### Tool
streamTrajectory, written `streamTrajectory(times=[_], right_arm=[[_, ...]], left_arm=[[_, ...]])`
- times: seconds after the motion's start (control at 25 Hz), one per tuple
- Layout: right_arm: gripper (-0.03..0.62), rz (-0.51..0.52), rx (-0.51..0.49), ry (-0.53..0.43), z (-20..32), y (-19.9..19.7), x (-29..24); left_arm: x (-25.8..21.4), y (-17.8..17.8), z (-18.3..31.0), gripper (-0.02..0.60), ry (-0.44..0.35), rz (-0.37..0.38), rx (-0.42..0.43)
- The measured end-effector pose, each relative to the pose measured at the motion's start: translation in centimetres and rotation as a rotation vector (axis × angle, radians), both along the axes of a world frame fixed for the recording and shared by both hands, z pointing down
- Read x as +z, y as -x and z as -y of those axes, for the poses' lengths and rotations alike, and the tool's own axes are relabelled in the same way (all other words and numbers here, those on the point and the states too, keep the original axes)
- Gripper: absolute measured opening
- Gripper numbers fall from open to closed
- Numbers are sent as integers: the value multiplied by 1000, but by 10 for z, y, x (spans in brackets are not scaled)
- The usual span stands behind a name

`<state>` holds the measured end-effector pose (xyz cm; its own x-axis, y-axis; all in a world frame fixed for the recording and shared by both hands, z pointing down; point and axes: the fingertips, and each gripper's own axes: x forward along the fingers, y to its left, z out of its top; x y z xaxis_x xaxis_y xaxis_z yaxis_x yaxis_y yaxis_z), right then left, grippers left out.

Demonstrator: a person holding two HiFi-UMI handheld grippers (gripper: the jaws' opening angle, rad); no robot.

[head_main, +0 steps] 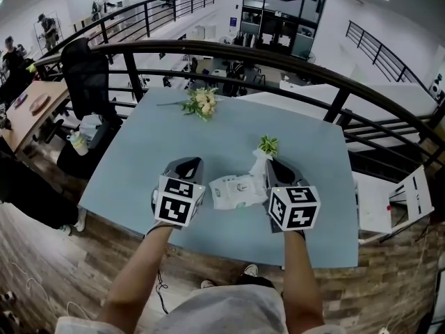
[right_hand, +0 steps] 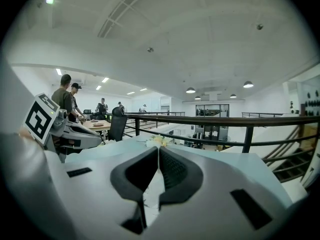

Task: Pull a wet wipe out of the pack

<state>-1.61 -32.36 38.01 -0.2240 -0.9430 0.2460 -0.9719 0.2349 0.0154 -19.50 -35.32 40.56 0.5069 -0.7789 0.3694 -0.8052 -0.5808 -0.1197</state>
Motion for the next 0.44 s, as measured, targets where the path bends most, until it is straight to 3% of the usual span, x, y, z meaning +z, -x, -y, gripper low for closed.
streamTrajectory(times=[0.44], right_arm=[[12,-2,7,-3,2,-4,1]], left_arm=[[6,-1,4,-6,11,0,1]])
